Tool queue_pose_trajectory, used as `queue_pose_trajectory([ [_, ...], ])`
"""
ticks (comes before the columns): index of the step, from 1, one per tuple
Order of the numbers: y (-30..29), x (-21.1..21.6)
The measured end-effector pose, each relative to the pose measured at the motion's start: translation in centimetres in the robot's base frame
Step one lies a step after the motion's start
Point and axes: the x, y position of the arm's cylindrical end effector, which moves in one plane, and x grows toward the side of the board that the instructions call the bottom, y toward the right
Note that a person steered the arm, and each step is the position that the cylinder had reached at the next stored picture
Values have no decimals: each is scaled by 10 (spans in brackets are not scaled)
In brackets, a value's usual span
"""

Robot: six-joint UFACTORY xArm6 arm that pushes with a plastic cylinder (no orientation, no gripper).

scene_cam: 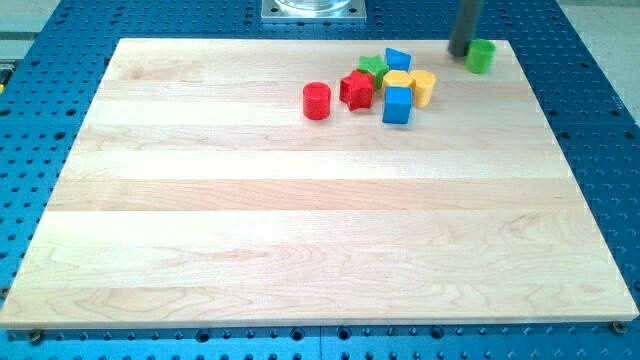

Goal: Push the green circle top of the yellow heart

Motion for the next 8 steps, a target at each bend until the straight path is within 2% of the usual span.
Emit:
queue_pose_trajectory([
  [2,65,-8],
  [3,58,24],
  [4,18,25],
  [5,4,30],
  [6,39,40],
  [8,-70,58],
])
